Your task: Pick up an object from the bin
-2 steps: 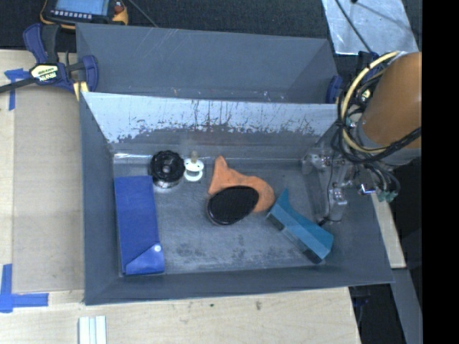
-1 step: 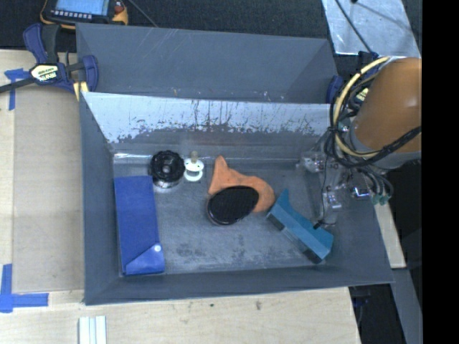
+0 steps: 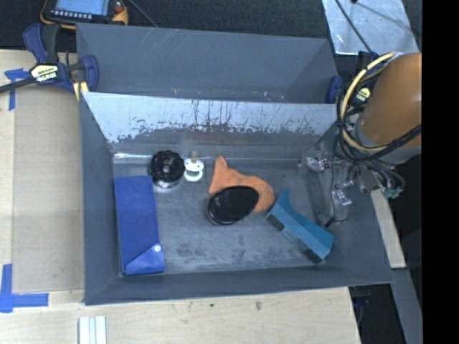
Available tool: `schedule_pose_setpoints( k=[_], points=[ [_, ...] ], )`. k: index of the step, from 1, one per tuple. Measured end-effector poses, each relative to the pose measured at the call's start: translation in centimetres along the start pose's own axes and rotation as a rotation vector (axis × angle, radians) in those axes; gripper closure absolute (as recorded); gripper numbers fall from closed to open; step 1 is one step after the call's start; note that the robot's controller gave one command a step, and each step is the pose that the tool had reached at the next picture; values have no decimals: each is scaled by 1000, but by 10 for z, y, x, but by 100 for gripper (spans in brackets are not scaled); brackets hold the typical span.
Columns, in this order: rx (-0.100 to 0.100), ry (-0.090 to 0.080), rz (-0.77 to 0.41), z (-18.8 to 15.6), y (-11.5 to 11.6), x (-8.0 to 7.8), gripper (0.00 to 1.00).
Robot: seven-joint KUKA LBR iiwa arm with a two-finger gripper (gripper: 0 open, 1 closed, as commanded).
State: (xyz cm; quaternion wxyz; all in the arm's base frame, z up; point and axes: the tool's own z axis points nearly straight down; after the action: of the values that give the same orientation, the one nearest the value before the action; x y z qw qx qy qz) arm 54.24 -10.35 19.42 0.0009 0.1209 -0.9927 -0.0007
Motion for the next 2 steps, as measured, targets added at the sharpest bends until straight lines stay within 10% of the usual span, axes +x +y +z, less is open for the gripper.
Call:
schedule_pose_setpoints(
  k=[1, 2],
  points=[
    [9, -13, -34, 30, 24, -48, 0],
    [-1, -3, -34, 56, 60, -36, 0]
  ],
)
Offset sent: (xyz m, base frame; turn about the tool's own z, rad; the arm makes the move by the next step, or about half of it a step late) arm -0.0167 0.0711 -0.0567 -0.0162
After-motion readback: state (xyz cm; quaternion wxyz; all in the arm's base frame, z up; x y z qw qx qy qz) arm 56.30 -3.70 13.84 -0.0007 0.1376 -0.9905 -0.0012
